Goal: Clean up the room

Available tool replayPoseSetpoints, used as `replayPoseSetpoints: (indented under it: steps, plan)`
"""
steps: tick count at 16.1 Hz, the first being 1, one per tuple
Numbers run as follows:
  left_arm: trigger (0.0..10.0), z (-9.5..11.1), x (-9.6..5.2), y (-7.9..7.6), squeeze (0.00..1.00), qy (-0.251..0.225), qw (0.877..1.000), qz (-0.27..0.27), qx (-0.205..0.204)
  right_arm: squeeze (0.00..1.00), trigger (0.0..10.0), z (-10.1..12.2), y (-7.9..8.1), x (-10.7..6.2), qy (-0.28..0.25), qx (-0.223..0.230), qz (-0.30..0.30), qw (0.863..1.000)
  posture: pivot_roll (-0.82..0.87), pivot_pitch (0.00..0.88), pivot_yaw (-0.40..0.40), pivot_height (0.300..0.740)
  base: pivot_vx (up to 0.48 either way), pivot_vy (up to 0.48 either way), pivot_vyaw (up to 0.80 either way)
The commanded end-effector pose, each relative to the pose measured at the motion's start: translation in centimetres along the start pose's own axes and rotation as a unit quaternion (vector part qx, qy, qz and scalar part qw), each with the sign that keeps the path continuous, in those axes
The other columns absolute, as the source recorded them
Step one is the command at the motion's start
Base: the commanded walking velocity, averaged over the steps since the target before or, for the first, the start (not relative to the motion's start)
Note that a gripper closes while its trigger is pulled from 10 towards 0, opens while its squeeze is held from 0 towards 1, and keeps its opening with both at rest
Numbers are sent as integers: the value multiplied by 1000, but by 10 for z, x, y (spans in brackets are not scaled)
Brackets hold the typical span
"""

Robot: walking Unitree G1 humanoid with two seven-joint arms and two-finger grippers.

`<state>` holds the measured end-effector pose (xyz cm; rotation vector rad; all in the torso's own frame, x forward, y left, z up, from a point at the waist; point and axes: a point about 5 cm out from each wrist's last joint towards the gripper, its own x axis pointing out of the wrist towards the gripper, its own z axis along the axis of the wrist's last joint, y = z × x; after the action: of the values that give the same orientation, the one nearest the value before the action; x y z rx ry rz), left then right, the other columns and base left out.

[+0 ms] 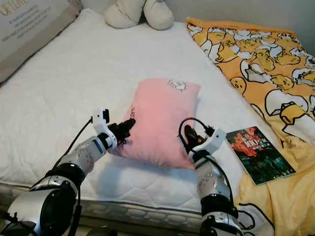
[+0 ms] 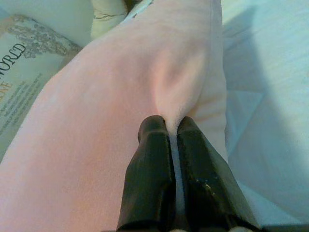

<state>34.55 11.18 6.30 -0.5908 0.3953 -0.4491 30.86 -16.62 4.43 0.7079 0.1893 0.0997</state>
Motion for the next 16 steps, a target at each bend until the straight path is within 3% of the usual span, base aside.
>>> replayPoseSetpoints:
  steps: [1, 4, 8, 9, 10, 11, 13, 16]
  plan:
    - [0, 13, 5, -8, 0, -20, 1000, -9, 21, 0, 0, 12, 7, 2, -27, -24, 8, 999, -7, 0, 5, 728, 0, 0, 0]
    - [0, 43, 11, -26, 0, -69, 995, -38, 69, 0, 0, 32, 27, 5, -62, -103, 36, 992, -2, 0, 4, 728, 0, 0, 0]
    - [0, 69, 16, -50, 0, -107, 983, -66, 134, 0, 0, 54, 41, 3, -106, -160, 43, 980, -4, 0, 0, 728, 0, 0, 0]
    - [9098, 71, 16, -53, 0, -110, 979, -65, 157, 0, 0, 56, 41, 2, -110, -178, 32, 977, -5, 0, 0, 728, 0, 0, 0]
    - [10000, 74, 15, -56, 0, -122, 972, -60, 189, 0, 8078, 58, 40, 1, -117, -210, 16, 971, -5, 0, 0, 728, 0, 0, 0]
    - [10000, 79, 13, -61, 0, -146, 964, -57, 212, 0, 10000, 62, 41, -2, -130, -226, 5, 965, -5, 0, 0, 728, 0, 0, 0]
    - [10000, 88, 9, -73, 0, -191, 950, -54, 242, 0, 10000, 71, 49, -5, -155, -253, 10, 955, -7, 0, -1, 728, 0, 0, 0]
    - [10000, 81, 6, -75, 0, -202, 948, -34, 245, 0, 10000, 75, 55, -2, -158, -253, 15, 954, -2, 0, -3, 728, 0, 0, 0]
